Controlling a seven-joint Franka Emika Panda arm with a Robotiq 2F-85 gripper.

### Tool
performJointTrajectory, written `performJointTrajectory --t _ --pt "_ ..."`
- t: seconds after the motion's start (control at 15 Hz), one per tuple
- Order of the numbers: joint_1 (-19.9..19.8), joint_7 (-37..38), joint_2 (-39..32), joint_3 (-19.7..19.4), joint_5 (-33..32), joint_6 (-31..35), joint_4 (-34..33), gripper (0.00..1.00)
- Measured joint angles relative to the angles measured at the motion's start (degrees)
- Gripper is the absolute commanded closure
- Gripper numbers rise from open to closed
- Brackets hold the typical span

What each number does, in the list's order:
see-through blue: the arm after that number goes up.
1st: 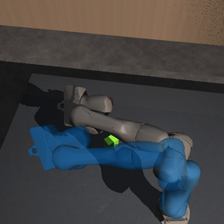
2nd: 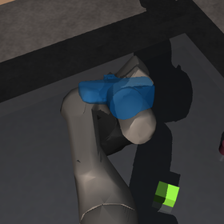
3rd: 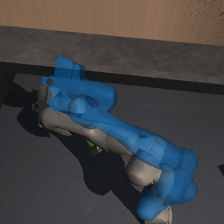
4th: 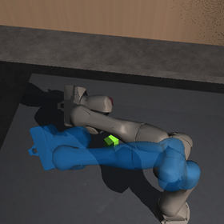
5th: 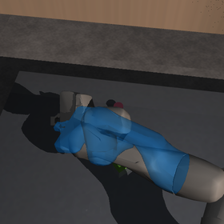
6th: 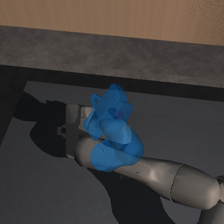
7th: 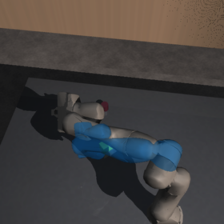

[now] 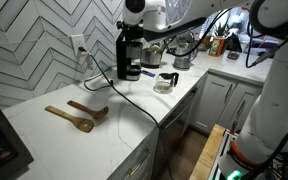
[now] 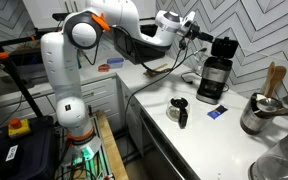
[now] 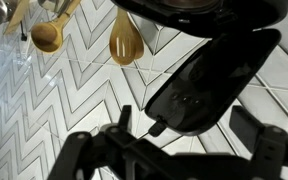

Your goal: Close the opened top lid of the coffee maker, remove the plate that is in the coffee maker rack and put it on top of the coffee maker

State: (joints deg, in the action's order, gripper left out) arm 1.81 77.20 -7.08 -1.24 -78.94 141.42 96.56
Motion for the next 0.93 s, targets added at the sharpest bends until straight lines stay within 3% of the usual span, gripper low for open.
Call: performJointTrajectory --t 0.4,0.93 --pt "-0.91 4.62 -0.34 -1.07 -1.14 0.71 -0.28 0.00" --pt "-0.74 4.47 0.26 0.05 5.20 -10.95 0.26 0.00"
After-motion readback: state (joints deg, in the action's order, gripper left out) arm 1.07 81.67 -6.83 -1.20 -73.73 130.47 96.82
